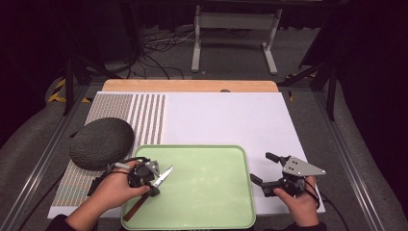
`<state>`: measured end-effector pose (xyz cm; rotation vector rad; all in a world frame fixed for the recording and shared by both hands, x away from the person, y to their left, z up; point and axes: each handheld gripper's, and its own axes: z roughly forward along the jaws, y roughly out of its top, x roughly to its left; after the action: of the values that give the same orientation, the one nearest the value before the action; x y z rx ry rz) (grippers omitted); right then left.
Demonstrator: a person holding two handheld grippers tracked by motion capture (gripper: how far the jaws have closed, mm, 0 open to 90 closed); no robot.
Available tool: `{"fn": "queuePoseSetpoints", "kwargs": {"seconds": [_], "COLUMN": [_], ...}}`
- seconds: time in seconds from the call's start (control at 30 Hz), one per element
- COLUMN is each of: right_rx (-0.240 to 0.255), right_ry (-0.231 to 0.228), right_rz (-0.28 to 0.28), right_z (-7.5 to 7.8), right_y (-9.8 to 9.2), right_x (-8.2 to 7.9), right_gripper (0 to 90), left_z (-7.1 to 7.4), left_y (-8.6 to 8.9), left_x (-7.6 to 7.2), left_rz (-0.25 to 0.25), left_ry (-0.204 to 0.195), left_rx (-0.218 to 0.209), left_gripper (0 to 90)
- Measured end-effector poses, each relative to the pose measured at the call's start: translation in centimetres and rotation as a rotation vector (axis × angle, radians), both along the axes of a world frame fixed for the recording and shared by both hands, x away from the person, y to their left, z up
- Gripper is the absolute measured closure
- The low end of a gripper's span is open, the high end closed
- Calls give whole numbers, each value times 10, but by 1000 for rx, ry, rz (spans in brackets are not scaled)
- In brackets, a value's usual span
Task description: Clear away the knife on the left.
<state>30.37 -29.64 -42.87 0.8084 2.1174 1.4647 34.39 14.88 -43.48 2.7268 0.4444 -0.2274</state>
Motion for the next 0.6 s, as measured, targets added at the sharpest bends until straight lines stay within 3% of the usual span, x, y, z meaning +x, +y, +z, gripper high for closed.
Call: {"fn": "queuePoseSetpoints", "kwargs": {"seconds": [0.6], "right_rx": [-2], "right_ry": [5], "right_rz": [5], "right_z": [0], "right_y": [0], "right_x": [0], "right_gripper": [66], "left_z": [0], "left_y": [14], "left_x": [3], "left_rz": [32], "left_ry": [2], "left_rx": [4], "left_gripper": [893]}}
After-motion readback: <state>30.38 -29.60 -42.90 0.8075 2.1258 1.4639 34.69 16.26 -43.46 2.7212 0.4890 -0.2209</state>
